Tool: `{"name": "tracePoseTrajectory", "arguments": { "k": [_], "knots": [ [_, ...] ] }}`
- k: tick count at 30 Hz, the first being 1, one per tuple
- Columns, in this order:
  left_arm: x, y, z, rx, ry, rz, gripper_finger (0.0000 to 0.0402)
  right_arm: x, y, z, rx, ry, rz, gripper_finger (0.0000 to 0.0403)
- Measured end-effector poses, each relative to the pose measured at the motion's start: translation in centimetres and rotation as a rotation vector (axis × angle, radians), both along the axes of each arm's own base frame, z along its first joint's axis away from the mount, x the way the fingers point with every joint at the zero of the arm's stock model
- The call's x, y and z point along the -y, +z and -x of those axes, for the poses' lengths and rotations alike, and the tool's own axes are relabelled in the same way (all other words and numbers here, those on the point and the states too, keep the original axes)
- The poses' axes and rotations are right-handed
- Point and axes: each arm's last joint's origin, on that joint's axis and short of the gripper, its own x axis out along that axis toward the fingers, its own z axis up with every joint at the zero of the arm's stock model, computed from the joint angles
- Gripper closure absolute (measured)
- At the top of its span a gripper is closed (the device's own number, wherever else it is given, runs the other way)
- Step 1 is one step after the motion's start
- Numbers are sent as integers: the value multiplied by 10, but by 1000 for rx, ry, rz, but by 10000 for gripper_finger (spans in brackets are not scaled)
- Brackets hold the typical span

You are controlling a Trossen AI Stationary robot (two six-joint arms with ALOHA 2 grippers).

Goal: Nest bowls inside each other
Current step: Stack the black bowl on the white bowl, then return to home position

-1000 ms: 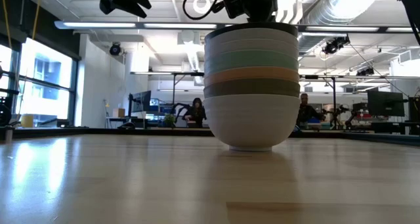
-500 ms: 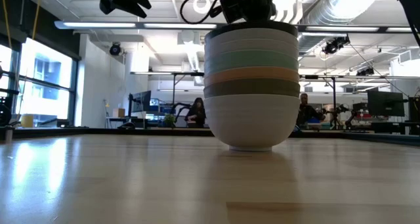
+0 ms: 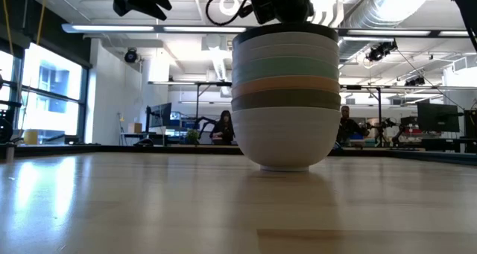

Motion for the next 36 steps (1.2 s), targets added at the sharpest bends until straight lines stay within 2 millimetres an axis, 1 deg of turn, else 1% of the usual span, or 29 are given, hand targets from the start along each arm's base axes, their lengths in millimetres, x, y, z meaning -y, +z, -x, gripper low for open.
{"name": "tracePoseTrajectory", "arguments": {
  "k": [2,5,12,19,22,28,32,36],
  "knots": [
    [0,1,-1,9,-12,4,238,1,7,4,20,-3,7,402],
    [1,5,-4,62,-51,-13,238,0,23,12,88,7,29,402],
    [5,21,-15,219,-159,-104,238,-4,65,29,345,42,112,402],
    [15,29,-20,286,-244,-160,238,-18,96,48,524,149,196,398],
    [19,32,-22,309,-265,-172,238,-23,107,56,579,171,220,379],
    [27,38,-25,363,-314,-206,238,-31,124,78,637,182,248,323],
    [35,42,-20,381,-323,-228,238,-37,134,99,645,179,247,295],
    [43,47,-10,402,-322,-257,238,-46,138,125,641,155,294,281]
  ]
}}
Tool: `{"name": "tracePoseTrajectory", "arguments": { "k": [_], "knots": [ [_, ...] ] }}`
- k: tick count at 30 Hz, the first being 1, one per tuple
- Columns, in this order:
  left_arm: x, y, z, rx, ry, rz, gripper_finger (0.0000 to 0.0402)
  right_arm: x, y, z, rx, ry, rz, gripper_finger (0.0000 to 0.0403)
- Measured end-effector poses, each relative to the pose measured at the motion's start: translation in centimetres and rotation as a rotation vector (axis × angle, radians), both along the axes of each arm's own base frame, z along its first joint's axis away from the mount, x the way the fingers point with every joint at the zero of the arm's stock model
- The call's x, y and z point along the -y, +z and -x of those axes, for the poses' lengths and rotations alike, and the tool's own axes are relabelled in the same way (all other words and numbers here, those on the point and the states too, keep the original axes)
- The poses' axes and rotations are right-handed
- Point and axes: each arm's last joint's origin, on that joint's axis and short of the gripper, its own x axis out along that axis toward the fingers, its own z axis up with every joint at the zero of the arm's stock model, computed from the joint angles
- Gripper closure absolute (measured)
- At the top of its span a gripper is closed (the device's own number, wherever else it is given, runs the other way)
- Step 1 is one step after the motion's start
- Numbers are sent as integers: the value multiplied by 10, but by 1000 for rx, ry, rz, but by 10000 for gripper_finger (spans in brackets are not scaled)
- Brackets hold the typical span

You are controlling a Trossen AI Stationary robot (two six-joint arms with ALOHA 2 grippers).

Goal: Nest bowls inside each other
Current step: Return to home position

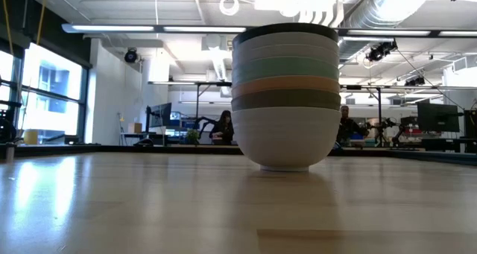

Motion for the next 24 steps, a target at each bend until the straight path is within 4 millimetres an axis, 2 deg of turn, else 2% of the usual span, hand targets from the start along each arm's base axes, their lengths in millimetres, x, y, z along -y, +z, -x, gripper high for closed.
{"name": "tracePoseTrajectory", "arguments": {
  "k": [4,10,13,17,24],
  "knots": [
    [9,7,14,38,4,-21,238,-9,-7,31,50,-43,-1,279],
    [19,4,21,10,27,-42,238,-20,-35,67,241,-75,-66,279],
    [24,-15,19,-2,30,-31,238,-24,-52,80,327,-82,-92,279],
    [28,-40,16,83,23,6,238,-29,-75,92,418,-92,-100,279],
    [29,-68,24,149,56,42,238,-35,-114,97,533,-49,-122,279]
  ]
}}
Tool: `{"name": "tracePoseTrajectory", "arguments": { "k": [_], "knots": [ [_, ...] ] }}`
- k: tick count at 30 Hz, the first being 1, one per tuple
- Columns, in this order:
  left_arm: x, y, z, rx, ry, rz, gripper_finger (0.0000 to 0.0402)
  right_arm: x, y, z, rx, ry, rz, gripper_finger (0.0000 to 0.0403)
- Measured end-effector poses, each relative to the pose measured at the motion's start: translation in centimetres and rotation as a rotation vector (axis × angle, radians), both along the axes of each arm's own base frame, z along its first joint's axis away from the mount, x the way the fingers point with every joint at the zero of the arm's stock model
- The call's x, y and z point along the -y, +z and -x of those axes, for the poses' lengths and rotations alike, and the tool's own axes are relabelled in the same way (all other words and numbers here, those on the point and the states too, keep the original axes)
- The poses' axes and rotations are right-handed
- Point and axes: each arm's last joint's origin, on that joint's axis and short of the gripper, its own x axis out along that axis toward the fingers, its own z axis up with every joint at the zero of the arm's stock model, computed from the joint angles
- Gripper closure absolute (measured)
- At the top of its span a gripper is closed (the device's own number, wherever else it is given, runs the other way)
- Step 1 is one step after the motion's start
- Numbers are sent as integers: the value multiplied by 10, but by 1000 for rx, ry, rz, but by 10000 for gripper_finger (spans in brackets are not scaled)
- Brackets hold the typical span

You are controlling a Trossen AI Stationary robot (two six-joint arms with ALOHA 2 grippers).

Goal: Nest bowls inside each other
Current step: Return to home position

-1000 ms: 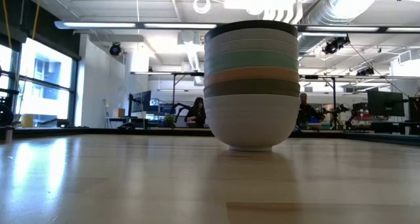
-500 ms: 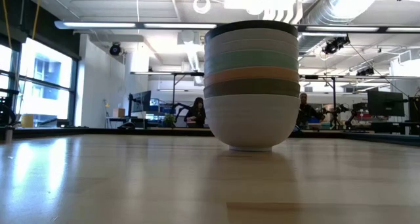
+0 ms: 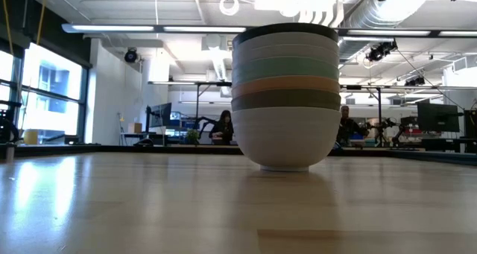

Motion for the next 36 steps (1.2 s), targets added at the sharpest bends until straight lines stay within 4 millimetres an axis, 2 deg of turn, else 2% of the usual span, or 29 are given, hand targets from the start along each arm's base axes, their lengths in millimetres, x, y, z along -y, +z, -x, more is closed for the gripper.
{"name": "tracePoseTrajectory", "arguments": {
  "k": [8,13,22,27,36],
  "knots": [
    [-1,-19,7,-12,25,-1,238,-1,-36,4,100,-10,-24,279],
    [-3,-33,13,-15,45,-9,238,-1,-47,12,188,-27,-18,279],
    [-8,-59,26,39,59,-5,245,1,-57,27,227,-81,-12,279],
    [-8,-72,30,38,57,-10,245,1,-67,25,201,-86,-10,279],
    [-8,-93,29,-19,32,-41,245,1,-101,17,150,-85,-2,279]
  ]
}}
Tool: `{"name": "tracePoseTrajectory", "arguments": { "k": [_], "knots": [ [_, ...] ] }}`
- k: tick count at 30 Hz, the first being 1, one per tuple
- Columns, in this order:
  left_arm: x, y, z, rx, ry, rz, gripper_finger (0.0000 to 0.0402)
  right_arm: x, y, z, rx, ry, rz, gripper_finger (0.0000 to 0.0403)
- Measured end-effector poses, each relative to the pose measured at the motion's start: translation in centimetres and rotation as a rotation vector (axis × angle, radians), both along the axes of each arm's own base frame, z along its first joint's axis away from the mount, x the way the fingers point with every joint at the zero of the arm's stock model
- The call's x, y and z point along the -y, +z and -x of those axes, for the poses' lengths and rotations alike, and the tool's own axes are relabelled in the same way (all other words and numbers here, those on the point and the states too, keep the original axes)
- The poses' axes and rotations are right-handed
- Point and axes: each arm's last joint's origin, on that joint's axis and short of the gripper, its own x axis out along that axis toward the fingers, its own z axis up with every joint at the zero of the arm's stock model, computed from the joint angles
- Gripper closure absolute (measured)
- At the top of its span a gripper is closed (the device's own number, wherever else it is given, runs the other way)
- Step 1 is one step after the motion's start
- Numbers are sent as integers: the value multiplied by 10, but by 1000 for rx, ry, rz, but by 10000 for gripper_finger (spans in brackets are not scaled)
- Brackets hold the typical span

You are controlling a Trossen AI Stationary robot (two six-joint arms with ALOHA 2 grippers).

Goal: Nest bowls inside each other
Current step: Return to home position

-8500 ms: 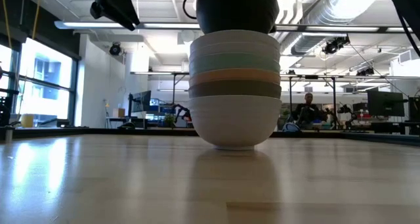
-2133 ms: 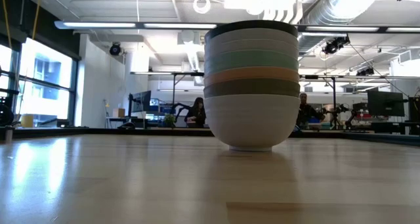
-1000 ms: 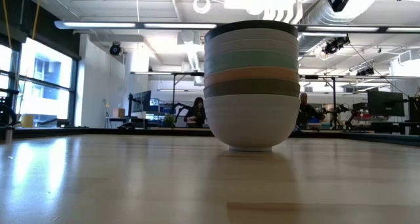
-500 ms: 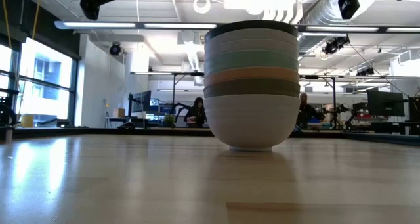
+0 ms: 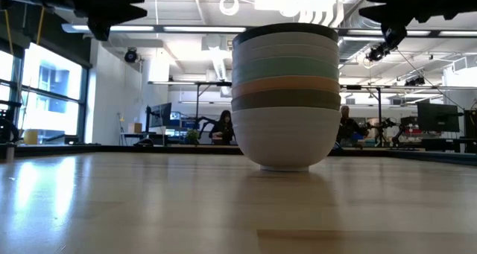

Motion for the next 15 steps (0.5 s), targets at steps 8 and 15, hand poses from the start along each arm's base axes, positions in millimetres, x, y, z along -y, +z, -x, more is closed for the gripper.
{"name": "tracePoseTrajectory", "arguments": {
  "k": [8,15],
  "knots": [
    [0,-24,2,-39,-6,-46,245,0,-11,4,-3,16,55,279],
    [-2,-44,12,22,-3,-49,245,0,-22,18,45,17,76,279]
  ]
}}
